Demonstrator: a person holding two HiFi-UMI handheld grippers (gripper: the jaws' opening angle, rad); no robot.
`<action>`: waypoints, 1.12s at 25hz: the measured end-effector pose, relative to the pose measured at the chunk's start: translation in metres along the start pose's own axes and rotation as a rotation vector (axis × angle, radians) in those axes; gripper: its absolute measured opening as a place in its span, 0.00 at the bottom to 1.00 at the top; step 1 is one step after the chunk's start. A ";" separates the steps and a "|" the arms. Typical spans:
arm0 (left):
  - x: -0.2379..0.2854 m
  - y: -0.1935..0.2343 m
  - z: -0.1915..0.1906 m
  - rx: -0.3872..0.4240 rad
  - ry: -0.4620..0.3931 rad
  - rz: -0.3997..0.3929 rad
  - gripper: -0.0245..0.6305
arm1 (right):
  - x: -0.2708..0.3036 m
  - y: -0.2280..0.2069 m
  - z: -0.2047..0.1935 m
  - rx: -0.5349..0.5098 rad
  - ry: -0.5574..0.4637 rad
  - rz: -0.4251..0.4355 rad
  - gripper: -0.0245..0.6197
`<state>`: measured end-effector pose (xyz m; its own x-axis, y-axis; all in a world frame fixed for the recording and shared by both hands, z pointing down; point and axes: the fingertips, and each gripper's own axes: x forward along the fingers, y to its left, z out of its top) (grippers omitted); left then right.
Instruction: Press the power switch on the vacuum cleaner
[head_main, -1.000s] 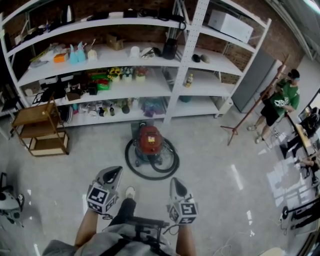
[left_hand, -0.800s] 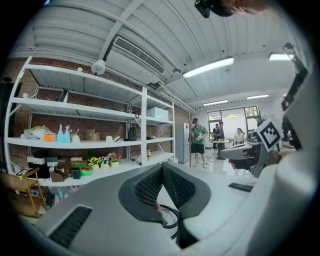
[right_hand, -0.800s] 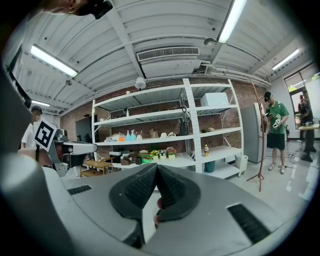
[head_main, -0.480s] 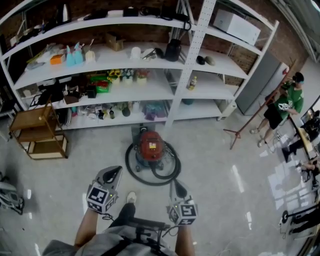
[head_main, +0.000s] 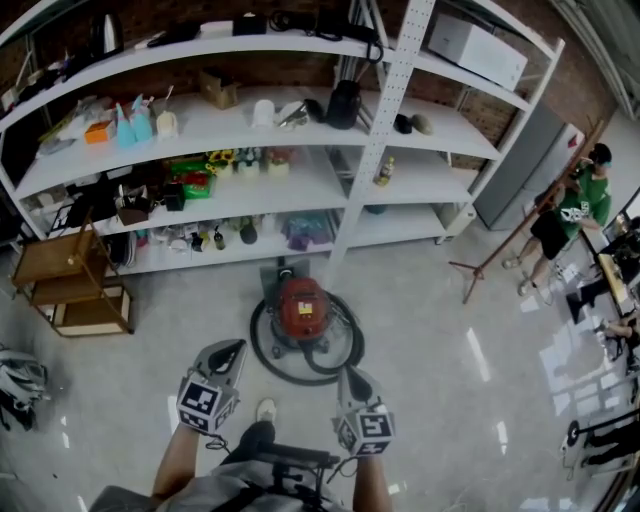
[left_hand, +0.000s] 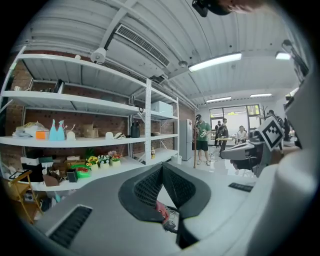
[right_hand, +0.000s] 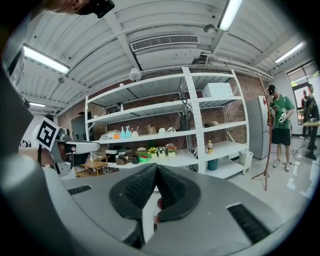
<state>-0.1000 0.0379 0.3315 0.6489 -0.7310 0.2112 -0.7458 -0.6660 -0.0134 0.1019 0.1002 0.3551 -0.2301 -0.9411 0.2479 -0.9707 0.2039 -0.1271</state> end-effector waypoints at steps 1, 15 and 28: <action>0.006 0.004 0.000 0.000 0.004 -0.004 0.05 | 0.007 -0.001 0.002 0.002 0.005 -0.002 0.05; 0.079 0.079 0.005 -0.020 0.014 -0.027 0.05 | 0.106 -0.006 0.029 -0.024 0.045 -0.016 0.05; 0.128 0.132 -0.013 -0.041 0.036 -0.054 0.05 | 0.177 -0.010 0.025 -0.021 0.089 -0.038 0.05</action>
<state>-0.1171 -0.1415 0.3692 0.6830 -0.6878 0.2459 -0.7160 -0.6970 0.0388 0.0729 -0.0750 0.3758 -0.1978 -0.9207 0.3366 -0.9798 0.1754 -0.0959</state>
